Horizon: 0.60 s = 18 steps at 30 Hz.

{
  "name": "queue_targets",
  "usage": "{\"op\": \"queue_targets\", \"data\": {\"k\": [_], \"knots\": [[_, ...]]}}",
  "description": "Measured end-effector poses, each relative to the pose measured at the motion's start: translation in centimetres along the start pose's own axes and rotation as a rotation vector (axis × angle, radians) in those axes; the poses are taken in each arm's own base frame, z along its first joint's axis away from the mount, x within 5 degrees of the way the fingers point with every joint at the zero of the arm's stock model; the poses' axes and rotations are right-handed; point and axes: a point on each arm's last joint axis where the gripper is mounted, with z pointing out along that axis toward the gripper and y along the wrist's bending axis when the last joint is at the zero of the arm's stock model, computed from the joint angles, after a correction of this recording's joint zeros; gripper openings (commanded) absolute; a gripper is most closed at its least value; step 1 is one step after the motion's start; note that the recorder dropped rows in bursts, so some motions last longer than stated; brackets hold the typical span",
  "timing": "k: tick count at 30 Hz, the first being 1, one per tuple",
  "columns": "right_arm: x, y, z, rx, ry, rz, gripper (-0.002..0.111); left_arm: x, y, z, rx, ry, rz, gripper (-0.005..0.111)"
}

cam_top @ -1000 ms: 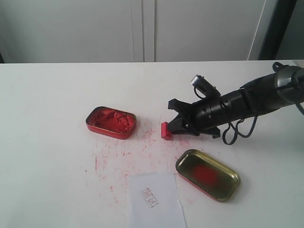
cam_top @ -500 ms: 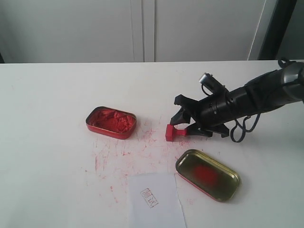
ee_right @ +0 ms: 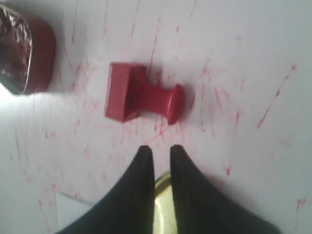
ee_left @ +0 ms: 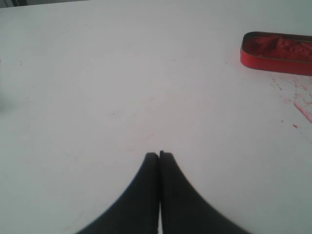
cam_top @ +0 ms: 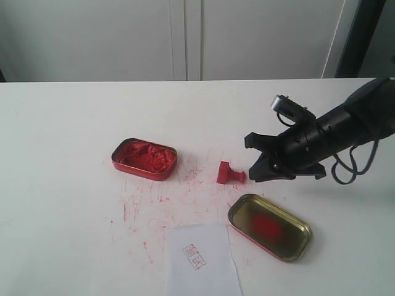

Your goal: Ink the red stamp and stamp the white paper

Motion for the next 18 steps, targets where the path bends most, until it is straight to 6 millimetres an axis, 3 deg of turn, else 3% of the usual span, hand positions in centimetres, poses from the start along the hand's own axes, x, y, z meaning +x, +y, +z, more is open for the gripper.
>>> {"op": "queue_targets", "data": {"k": [7,18], "knots": [[2.5,1.7,-3.5,0.027,0.061,-0.099,0.0,0.0,0.0,0.0,0.0,0.0,0.0,0.0],[6.4,2.5,-9.5,0.256,0.047,-0.151,0.0,0.0,0.0,0.0,0.0,0.0,0.0,0.0]]}}
